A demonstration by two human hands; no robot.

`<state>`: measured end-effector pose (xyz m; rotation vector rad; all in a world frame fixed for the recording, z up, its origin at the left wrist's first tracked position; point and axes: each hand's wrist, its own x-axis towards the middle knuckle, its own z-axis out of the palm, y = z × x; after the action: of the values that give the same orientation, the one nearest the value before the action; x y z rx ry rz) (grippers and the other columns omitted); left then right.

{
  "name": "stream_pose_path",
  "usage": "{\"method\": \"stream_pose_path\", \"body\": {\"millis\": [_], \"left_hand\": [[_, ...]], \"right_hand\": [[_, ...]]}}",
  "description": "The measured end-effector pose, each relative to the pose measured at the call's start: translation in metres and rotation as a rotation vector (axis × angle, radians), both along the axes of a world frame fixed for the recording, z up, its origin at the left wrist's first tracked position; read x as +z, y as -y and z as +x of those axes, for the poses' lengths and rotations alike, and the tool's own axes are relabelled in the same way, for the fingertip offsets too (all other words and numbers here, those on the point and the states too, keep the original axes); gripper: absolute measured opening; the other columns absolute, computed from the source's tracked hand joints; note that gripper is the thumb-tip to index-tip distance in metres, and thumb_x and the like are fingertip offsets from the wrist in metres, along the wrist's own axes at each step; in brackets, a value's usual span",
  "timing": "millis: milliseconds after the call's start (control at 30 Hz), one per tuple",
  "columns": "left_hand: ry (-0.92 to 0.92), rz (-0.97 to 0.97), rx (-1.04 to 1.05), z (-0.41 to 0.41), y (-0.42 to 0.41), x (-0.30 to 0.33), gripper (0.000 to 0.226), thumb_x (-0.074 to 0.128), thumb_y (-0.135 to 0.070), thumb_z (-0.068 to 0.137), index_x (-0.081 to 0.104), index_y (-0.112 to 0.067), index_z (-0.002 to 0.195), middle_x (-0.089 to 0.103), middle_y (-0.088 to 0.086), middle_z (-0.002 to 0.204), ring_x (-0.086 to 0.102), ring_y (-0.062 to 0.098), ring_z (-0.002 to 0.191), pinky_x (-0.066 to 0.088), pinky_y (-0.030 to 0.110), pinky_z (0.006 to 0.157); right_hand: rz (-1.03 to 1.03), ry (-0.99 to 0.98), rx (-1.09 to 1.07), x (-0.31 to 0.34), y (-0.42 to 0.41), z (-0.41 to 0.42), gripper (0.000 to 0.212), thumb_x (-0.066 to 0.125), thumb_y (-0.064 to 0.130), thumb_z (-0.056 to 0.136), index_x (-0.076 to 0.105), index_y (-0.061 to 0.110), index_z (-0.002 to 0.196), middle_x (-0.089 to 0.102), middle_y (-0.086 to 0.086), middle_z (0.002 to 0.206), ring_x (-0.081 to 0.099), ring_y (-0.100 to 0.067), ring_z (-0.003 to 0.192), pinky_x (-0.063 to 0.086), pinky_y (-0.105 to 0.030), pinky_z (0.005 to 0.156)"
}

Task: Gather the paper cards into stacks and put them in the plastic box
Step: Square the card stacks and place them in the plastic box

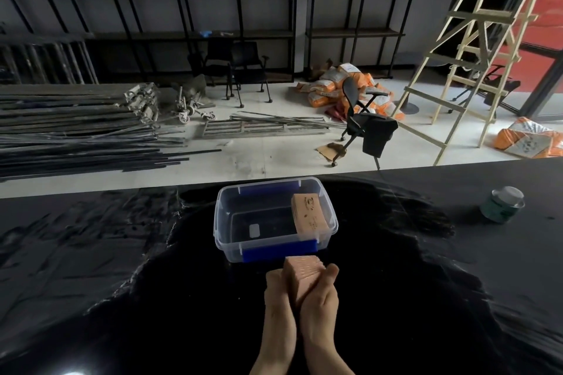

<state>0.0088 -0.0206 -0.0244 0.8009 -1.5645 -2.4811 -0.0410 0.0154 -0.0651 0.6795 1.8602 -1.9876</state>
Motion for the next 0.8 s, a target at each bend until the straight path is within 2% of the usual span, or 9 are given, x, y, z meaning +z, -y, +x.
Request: {"method": "stream_pose_path", "body": {"millis": [33, 67, 167, 233, 333, 400, 500, 700, 800], "left_hand": [[-0.001, -0.066, -0.031, 0.008, 0.007, 0.000, 0.039, 0.045, -0.042, 0.102, 0.073, -0.016, 0.112, 0.080, 0.013, 0.109, 0.077, 0.018, 0.100, 0.057, 0.033, 0.084], [0.014, -0.238, -0.086, 0.012, 0.015, 0.000, 0.024, 0.057, -0.038, 0.098, 0.070, -0.023, 0.111, 0.078, 0.011, 0.113, 0.076, 0.011, 0.098, 0.057, 0.032, 0.086], [0.128, -0.657, -0.335, 0.034, 0.031, -0.003, 0.051, 0.079, -0.036, 0.071, 0.059, -0.055, 0.114, 0.067, -0.021, 0.122, 0.062, 0.001, 0.119, 0.045, 0.032, 0.109], [0.197, -0.833, -0.350, 0.038, 0.039, 0.002, 0.064, 0.083, -0.038, 0.070, 0.050, -0.056, 0.122, 0.058, -0.028, 0.124, 0.054, -0.002, 0.124, 0.039, 0.031, 0.115], [0.121, -0.950, -0.230, 0.052, 0.052, 0.014, 0.062, 0.083, -0.037, 0.071, 0.055, -0.047, 0.126, 0.069, -0.021, 0.119, 0.064, -0.004, 0.112, 0.051, 0.033, 0.106], [0.088, -1.040, -0.261, 0.058, 0.067, 0.021, 0.057, 0.082, -0.037, 0.074, 0.055, -0.051, 0.123, 0.069, -0.026, 0.115, 0.063, -0.011, 0.108, 0.055, 0.025, 0.100], [0.017, -1.236, -0.463, 0.048, 0.089, 0.028, 0.053, 0.075, -0.043, 0.081, 0.051, -0.053, 0.128, 0.059, -0.032, 0.121, 0.056, -0.012, 0.114, 0.050, 0.020, 0.102], [0.085, -1.342, -0.616, 0.026, 0.087, 0.016, 0.060, 0.067, -0.030, 0.081, 0.047, -0.051, 0.134, 0.049, -0.029, 0.127, 0.043, -0.002, 0.123, 0.040, 0.027, 0.111], [0.003, -1.066, -0.399, 0.033, 0.076, -0.002, 0.054, 0.066, -0.032, 0.080, 0.052, -0.048, 0.130, 0.050, -0.027, 0.128, 0.047, -0.002, 0.124, 0.046, 0.023, 0.102]], "right_hand": [[-0.121, 0.030, 0.062, 0.035, -0.010, -0.016, 0.090, 0.016, 0.079, 0.081, 0.072, 0.013, 0.106, 0.078, -0.013, 0.092, 0.075, -0.027, 0.087, 0.060, -0.049, 0.090], [0.036, 0.003, 0.016, 0.028, -0.023, -0.011, 0.092, 0.015, 0.080, 0.082, 0.072, 0.012, 0.107, 0.078, -0.015, 0.091, 0.075, -0.029, 0.086, 0.060, -0.049, 0.090], [-0.066, 0.000, -0.013, 0.023, -0.025, -0.002, 0.087, 0.017, 0.080, 0.092, 0.073, 0.014, 0.101, 0.080, -0.017, 0.079, 0.077, -0.036, 0.080, 0.062, -0.055, 0.087], [-0.142, 0.070, -0.047, 0.027, -0.011, 0.009, 0.081, 0.021, 0.076, 0.096, 0.071, 0.013, 0.094, 0.078, -0.018, 0.073, 0.075, -0.038, 0.078, 0.061, -0.055, 0.086], [-0.169, 0.177, -0.032, 0.034, -0.008, 0.011, 0.077, 0.027, 0.073, 0.098, 0.067, 0.007, 0.093, 0.074, -0.021, 0.080, 0.071, -0.038, 0.080, 0.059, -0.049, 0.083], [-0.113, 0.021, 0.020, 0.036, -0.016, 0.015, 0.067, 0.029, 0.064, 0.103, 0.069, 0.011, 0.094, 0.075, -0.018, 0.081, 0.072, -0.033, 0.079, 0.056, -0.040, 0.072], [0.010, -0.451, 0.090, 0.035, -0.037, 0.002, 0.047, 0.035, 0.054, 0.101, 0.070, 0.024, 0.108, 0.076, 0.002, 0.098, 0.071, -0.012, 0.095, 0.052, -0.023, 0.076], [0.127, -0.508, 0.269, 0.019, -0.030, 0.001, 0.016, 0.057, 0.027, 0.103, 0.072, 0.033, 0.103, 0.075, -0.001, 0.088, 0.072, -0.013, 0.085, 0.057, -0.026, 0.068], [0.181, -0.478, 0.203, 0.017, -0.033, 0.000, 0.019, 0.058, 0.027, 0.103, 0.071, 0.031, 0.089, 0.073, -0.001, 0.082, 0.071, -0.017, 0.079, 0.060, -0.038, 0.068]]}}
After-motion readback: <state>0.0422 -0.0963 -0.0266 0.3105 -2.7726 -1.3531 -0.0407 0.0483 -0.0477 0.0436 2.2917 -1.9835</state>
